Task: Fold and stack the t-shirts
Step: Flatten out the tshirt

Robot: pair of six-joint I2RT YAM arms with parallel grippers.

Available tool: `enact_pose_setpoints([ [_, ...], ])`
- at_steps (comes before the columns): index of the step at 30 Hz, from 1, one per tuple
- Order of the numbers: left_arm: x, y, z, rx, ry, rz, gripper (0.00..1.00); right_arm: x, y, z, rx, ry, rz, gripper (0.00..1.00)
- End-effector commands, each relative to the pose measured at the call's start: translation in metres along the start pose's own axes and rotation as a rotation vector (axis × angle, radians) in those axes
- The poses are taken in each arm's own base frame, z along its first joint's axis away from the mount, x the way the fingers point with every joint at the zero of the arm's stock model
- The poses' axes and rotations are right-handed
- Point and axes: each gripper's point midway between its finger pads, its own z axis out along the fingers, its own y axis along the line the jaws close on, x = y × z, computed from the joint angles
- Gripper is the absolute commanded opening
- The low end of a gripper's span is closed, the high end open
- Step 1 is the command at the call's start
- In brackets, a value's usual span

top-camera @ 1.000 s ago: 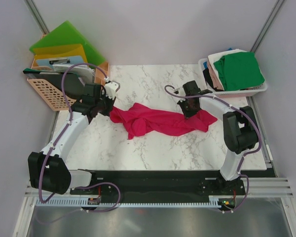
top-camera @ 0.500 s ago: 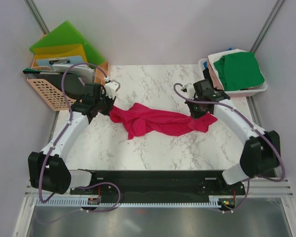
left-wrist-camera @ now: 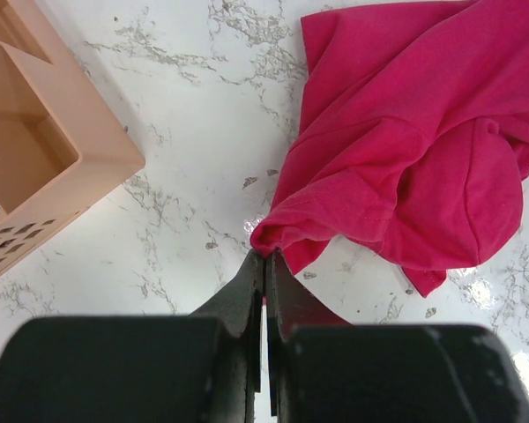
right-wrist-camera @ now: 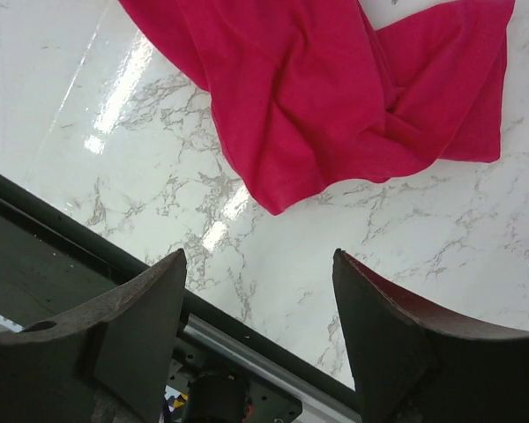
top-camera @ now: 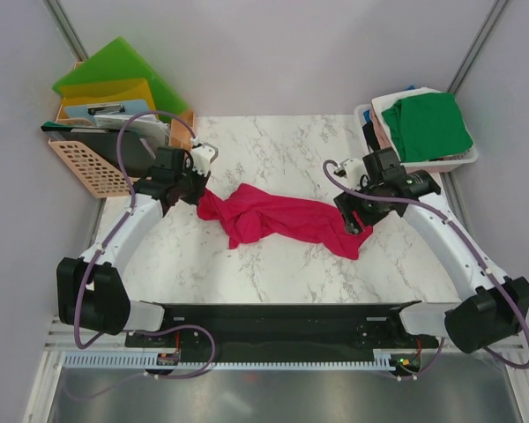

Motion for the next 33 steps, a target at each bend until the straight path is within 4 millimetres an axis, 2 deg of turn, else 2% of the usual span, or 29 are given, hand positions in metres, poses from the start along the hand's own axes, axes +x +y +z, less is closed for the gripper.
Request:
enact_pose_setpoints([
  [1,-0.031,0.002,-0.007,-0.001,-0.09,0.027,0.02,-0.001,-0.011,0.023,0.012,0.038,0.0,0.73],
  [3,-0.029,0.003,-0.008,-0.006,-0.087,0.027,0.02,0.005,-0.008,0.045,-0.032,0.097,0.017,0.68],
  [6,-0.024,0.004,-0.01,-0.015,-0.08,0.039,0.02,0.009,-0.007,0.064,-0.06,0.141,0.029,0.66],
  [8,-0.02,0.005,-0.01,-0.03,-0.069,0.045,0.02,0.012,-0.008,0.071,-0.065,0.159,0.028,0.65],
  [12,-0.019,0.006,-0.01,-0.037,-0.066,0.042,0.02,0.031,-0.017,0.088,-0.062,0.264,0.041,0.62],
  [18,-0.024,0.007,-0.012,-0.038,-0.08,0.038,0.02,0.05,-0.038,0.079,-0.033,0.302,0.065,0.59],
  [24,-0.026,0.005,-0.005,-0.02,-0.073,0.026,0.02,0.074,-0.033,0.078,-0.057,0.395,0.046,0.6],
  [26,-0.027,0.006,-0.006,-0.02,-0.076,0.023,0.02,0.082,-0.028,0.076,-0.082,0.425,0.041,0.57],
  [29,-0.026,0.006,-0.005,-0.024,-0.072,0.025,0.02,0.089,-0.022,0.069,-0.108,0.453,0.046,0.53],
  [33,-0.024,0.006,-0.002,-0.025,-0.07,0.025,0.02,0.095,-0.022,0.066,-0.113,0.477,0.028,0.53],
])
